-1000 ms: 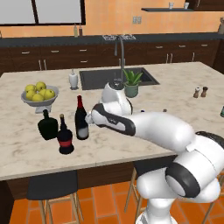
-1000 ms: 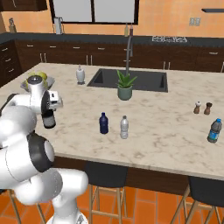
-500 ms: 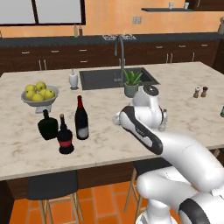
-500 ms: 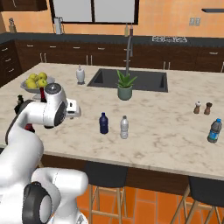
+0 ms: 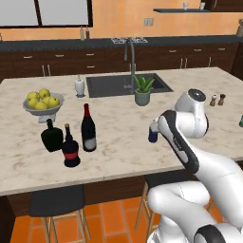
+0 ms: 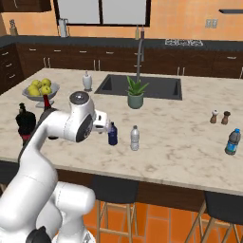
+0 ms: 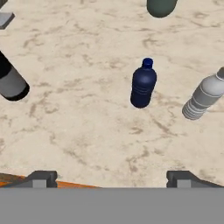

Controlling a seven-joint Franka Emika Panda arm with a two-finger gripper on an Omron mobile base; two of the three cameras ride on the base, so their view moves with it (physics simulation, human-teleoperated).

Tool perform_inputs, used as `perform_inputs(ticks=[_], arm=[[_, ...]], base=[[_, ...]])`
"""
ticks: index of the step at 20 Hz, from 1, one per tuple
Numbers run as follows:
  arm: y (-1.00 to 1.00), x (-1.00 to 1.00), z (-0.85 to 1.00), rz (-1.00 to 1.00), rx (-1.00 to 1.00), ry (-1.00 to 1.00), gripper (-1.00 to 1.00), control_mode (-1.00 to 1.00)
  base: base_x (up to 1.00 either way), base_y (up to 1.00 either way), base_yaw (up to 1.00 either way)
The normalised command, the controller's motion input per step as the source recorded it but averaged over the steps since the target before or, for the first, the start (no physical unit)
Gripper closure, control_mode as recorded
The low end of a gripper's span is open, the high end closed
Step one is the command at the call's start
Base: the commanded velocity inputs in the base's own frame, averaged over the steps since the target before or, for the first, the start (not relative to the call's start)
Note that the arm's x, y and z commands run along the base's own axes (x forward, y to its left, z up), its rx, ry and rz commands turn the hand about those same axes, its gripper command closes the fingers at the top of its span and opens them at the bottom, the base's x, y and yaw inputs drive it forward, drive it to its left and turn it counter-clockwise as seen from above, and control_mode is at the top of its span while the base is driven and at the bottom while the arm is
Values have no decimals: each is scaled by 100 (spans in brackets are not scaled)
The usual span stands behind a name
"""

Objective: Move the plastic bottles in the middle to the plastics group, and the glass bottles in the middle to the glass group.

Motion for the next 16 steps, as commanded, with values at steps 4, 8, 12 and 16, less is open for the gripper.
perform_inputs(ticks=[4,8,12,16], arm=[[-77,-15,13,-16,0,0,-100,-100],[-39,-4,0,-11,0,0,-100,-100],[-53,0,0,-19,0,0,-100,-100],[-66,0,0,-20,0,0,-100,-100]], base=[[0,0,0],[0,0,0],[0,0,0],[0,0,0]])
